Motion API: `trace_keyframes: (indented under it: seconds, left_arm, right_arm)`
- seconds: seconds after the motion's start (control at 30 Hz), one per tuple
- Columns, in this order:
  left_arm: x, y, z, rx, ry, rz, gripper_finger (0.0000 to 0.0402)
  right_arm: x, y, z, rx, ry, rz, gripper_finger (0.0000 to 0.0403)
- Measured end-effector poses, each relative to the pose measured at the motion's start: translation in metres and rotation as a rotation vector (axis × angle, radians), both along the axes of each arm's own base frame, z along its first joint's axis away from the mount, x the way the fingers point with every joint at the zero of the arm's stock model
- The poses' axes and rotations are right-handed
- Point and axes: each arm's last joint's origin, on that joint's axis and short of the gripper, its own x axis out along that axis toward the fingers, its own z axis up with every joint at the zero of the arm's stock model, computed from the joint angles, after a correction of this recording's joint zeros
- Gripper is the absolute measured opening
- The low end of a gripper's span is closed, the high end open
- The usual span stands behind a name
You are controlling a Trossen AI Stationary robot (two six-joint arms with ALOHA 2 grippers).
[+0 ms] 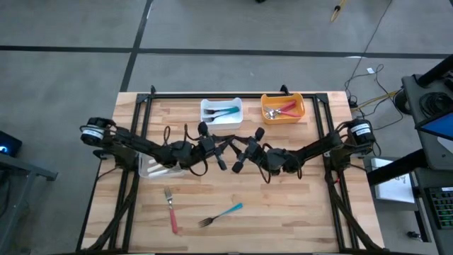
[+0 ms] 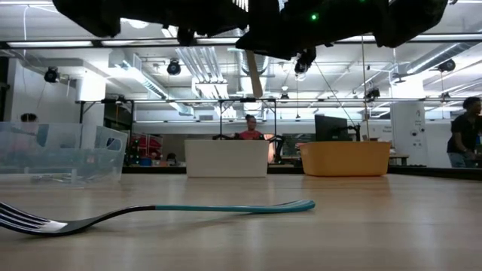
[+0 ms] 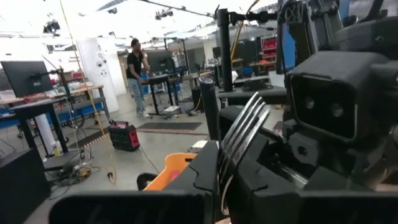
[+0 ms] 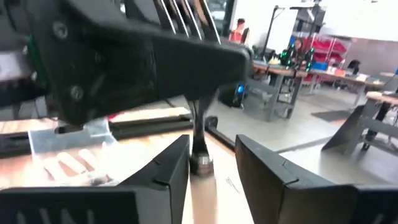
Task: Sort silverware by color (type)
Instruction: Put the white fork into the transparent bin
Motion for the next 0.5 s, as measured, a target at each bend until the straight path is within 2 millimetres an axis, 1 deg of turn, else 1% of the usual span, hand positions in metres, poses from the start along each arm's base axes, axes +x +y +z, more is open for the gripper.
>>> trace_keyframes:
  seconds: [0.17, 0.23, 0.3, 0.37, 0.43, 0.5]
  left_arm:
    - [-0.014, 0.002, 0.01, -0.006, 0.133, -0.014, 0.0]
    - [-0.022, 0.002, 0.01, -0.01, 0.238, -0.081, 0.0]
    - [-0.029, -0.001, 0.007, -0.007, 0.35, -0.207, 0.0]
    - [-0.035, -0.003, 0.005, -0.012, 0.422, -0.327, 0.0]
    - [-0.04, -0.005, 0.01, -0.039, 0.425, -0.401, 0.0]
    - [-0.042, -0.006, 0.02, -0.069, 0.379, -0.454, 0.0]
  right_arm:
    - [-0.009, -0.001, 0.007, 0.064, 0.068, 0.014, 0.0134]
    - [-0.015, -0.002, 0.008, 0.101, 0.139, 0.037, 0.0138]
    - [-0.02, -0.006, 0.011, 0.15, 0.191, 0.111, 0.014]
    - [-0.024, -0.012, 0.016, 0.209, 0.226, 0.244, 0.0141]
    - [-0.029, -0.017, 0.02, 0.257, 0.271, 0.403, 0.0141]
    - [-0.032, -0.021, 0.022, 0.314, 0.306, 0.524, 0.0141]
